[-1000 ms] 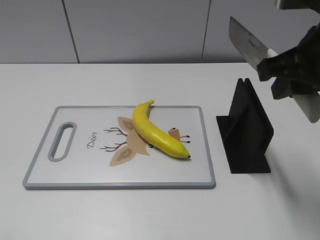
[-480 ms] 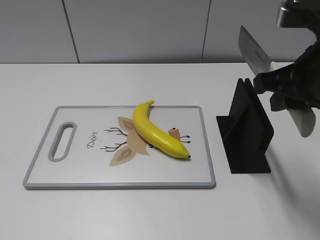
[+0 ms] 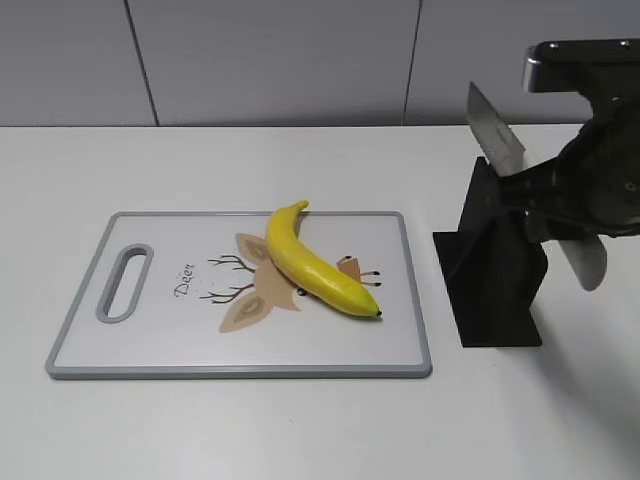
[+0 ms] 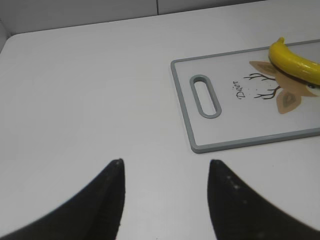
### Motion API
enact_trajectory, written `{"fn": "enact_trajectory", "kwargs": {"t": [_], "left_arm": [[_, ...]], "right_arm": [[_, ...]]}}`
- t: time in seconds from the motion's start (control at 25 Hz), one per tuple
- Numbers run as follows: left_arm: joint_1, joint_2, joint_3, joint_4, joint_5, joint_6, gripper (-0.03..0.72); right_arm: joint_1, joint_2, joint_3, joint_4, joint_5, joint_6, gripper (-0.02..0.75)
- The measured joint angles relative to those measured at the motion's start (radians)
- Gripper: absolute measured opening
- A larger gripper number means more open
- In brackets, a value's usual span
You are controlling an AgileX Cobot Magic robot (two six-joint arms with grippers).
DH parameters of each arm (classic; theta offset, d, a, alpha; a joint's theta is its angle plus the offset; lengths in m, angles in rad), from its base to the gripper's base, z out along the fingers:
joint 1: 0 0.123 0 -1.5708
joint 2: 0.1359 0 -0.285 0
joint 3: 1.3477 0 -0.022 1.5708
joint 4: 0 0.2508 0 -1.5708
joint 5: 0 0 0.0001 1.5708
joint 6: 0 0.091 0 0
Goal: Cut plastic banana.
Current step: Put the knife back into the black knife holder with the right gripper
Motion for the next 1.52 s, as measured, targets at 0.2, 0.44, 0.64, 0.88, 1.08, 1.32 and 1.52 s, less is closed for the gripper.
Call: {"fn": "enact_trajectory", "kwargs": {"t": [0.2,0.44,0.64,0.88,1.08,1.32,1.52], "left_arm": [[0.000,0.000,0.000,0.000,0.000,0.000,0.521],[0.000,0.000,0.000,0.000,0.000,-0.001,0.521],[0.000,0.000,0.000,0.000,0.000,-0.001,0.521],[0.000,0.000,0.000,0.000,0.000,-0.001,0.521],[0.000,0.000,0.000,0.000,0.000,-0.001,0.521],[0.000,0.000,0.000,0.000,0.000,-0.001,0.521],[0.000,0.000,0.000,0.000,0.000,-0.001,0.521]], "right_arm": [[0.000,0.037,0.000,-0.014,-0.017,0.001,0.179],[0.000,0.063,0.000,-0.015,-0.015,0.001,0.179],[0.000,0.068,0.000,-0.015,-0.015,0.045,0.179],[0.000,0.068,0.000,-0.015,-0.018,0.080,0.179],[0.001,0.045,0.000,-0.015,-0.014,0.087,0.179],[0.001,-0.007,0.000,-0.014,-0.004,0.092,0.179],[0.001,-0.009,0.000,-0.015,0.000,0.080,0.179]]}}
